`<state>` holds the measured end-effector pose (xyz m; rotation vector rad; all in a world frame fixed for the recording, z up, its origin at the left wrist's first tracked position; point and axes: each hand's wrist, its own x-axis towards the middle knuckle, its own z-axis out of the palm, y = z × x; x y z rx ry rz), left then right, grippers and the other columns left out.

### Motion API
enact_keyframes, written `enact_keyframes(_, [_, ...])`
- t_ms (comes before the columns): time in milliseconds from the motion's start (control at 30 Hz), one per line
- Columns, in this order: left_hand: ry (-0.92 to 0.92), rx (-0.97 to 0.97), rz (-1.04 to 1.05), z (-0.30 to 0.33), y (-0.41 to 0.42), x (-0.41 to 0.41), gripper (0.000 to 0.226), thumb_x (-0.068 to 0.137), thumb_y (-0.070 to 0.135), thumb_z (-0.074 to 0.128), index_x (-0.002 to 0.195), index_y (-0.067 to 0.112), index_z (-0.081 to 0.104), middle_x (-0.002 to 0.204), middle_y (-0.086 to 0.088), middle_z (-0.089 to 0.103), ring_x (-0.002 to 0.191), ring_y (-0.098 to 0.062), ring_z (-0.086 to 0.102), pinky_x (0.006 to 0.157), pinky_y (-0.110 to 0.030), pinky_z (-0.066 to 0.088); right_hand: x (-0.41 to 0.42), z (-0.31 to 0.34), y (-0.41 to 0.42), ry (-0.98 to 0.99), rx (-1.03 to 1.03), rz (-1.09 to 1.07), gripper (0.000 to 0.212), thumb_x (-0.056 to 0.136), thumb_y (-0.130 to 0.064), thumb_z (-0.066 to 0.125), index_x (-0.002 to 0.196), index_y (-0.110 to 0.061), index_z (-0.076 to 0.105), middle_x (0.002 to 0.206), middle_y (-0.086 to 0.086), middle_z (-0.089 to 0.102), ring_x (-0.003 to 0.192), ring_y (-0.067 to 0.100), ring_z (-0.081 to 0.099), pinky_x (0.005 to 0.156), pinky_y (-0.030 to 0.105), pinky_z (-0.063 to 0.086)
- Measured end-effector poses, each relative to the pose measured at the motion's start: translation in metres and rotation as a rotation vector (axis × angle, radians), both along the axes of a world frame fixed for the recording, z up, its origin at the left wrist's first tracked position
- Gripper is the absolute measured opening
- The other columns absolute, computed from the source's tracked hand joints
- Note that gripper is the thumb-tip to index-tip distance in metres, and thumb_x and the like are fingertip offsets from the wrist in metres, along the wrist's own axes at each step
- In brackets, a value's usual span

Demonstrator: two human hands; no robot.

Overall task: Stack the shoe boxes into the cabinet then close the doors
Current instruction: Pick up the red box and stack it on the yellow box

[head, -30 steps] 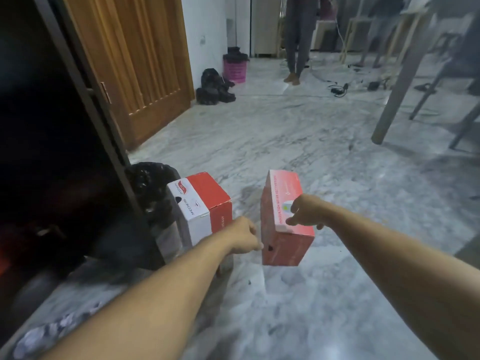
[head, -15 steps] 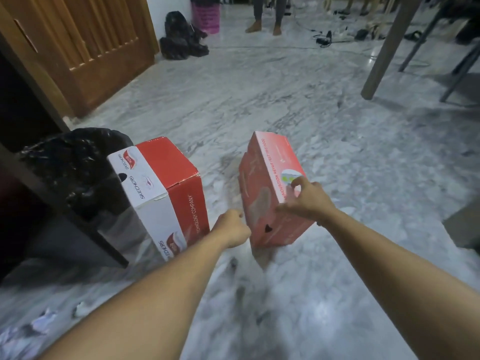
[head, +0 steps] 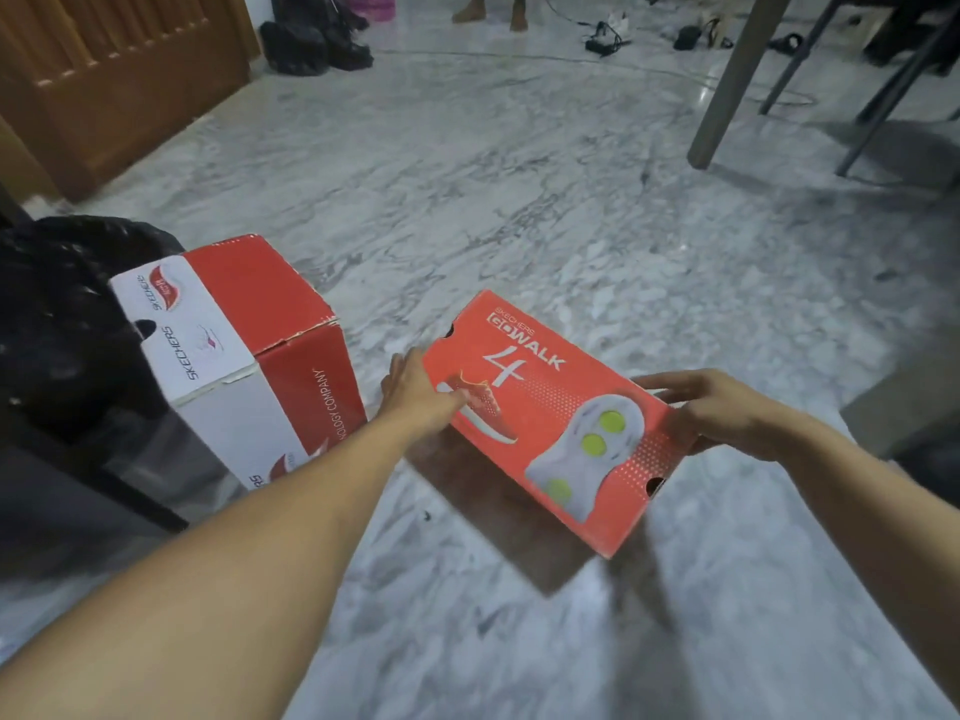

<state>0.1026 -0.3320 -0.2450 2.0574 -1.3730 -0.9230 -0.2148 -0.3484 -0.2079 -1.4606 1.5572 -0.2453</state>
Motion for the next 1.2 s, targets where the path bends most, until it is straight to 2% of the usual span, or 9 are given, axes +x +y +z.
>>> enact_keyframes(133, [0.156,0.065,0.008,0.001,-0.007,0.004,0.053,0.074,0.029,0.073,0.123,0.020,0.055,0.116,0.000,0.064,0.106,-0.022,0.061,0.088,-0.034,0.050,-0.011,-0.021,-0.012,0.122,-0.375,-0.443,0.038,0.077,0.002,0.067,0.111,-0.013,0.072,0.118,0.011,0.068,0.105,0.026,0.065,0.081,0.032,0.053])
enact_keyframes(233, [0.164,0.065,-0.020,-0.002,-0.009,0.002,0.063,0.076,0.026,0.075,0.133,0.019,0.049,0.122,0.003,0.058,0.104,-0.019,0.058,0.081,-0.029,0.045,-0.013,-0.025,-0.002,0.179,-0.291,-0.605,0.047,0.078,-0.017,0.072,0.124,-0.012,0.063,0.121,0.010,0.064,0.099,0.031,0.063,0.071,0.041,0.058])
enact_keyframes(367, [0.169,0.055,-0.073,-0.011,-0.001,0.000,0.091,0.067,0.029,0.085,0.145,0.026,0.038,0.142,-0.003,0.043,0.123,-0.020,0.051,0.091,-0.026,0.042,-0.003,-0.028,0.034,0.065,0.010,-0.542,0.071,0.080,-0.033,0.077,0.139,-0.014,0.043,0.120,0.012,0.059,0.108,0.031,0.059,0.065,0.056,0.059])
enact_keyframes(533, [0.189,0.162,-0.204,-0.035,0.008,0.000,0.121,0.027,0.053,0.091,0.136,0.049,0.039,0.133,-0.001,0.049,0.117,-0.018,0.057,0.100,-0.040,0.049,-0.006,-0.039,0.066,0.001,-0.001,-0.538,0.075,0.068,-0.042,0.085,0.126,-0.016,0.045,0.112,0.007,0.064,0.087,0.031,0.069,0.062,0.059,0.059])
enact_keyframes(633, [0.251,0.161,-0.252,-0.029,0.018,-0.005,0.112,0.042,0.031,0.096,0.138,0.046,0.039,0.123,0.005,0.056,0.116,-0.017,0.056,0.096,-0.033,0.050,-0.010,-0.045,0.083,-0.017,0.003,-0.559,0.105,0.057,-0.049,0.089,0.144,-0.024,0.035,0.120,0.004,0.062,0.091,0.028,0.069,0.059,0.048,0.061])
enact_keyframes(733, [0.329,0.156,-0.271,-0.021,0.028,-0.009,0.096,0.061,0.001,0.087,0.138,0.034,0.041,0.106,0.016,0.061,0.107,-0.013,0.060,0.078,-0.019,0.047,-0.012,-0.048,0.099,-0.052,-0.073,-0.526,0.097,0.058,-0.039,0.091,0.140,-0.029,0.040,0.106,-0.007,0.066,0.090,0.022,0.068,0.064,0.043,0.061])
enact_keyframes(900, [0.400,0.108,-0.222,-0.017,0.049,-0.020,0.094,0.067,-0.009,0.081,0.144,0.022,0.036,0.096,0.021,0.054,0.098,-0.006,0.056,0.078,-0.019,0.045,-0.012,-0.052,0.117,-0.103,-0.210,-0.539,0.107,0.055,-0.023,0.095,0.146,-0.022,0.039,0.118,-0.003,0.066,0.098,0.017,0.067,0.076,0.032,0.055])
enact_keyframes(1067, [0.368,0.018,-0.203,0.003,0.074,-0.023,0.065,0.067,-0.001,0.084,0.116,0.028,0.052,0.102,0.013,0.064,0.104,-0.015,0.063,0.085,-0.028,0.053,-0.026,-0.029,0.137,-0.154,-0.233,-0.542,0.106,0.055,-0.022,0.095,0.146,-0.025,0.039,0.120,0.001,0.065,0.092,0.017,0.067,0.056,0.022,0.046])
enact_keyframes(1200, [0.373,-0.067,-0.193,0.047,0.098,-0.026,0.070,0.066,0.005,0.087,0.118,0.034,0.050,0.098,0.018,0.062,0.094,-0.006,0.063,0.082,-0.026,0.052,-0.036,0.006,0.160,-0.214,-0.297,-0.542,0.103,0.059,-0.019,0.093,0.146,-0.028,0.039,0.119,0.001,0.065,0.090,0.013,0.067,0.056,0.032,0.052])
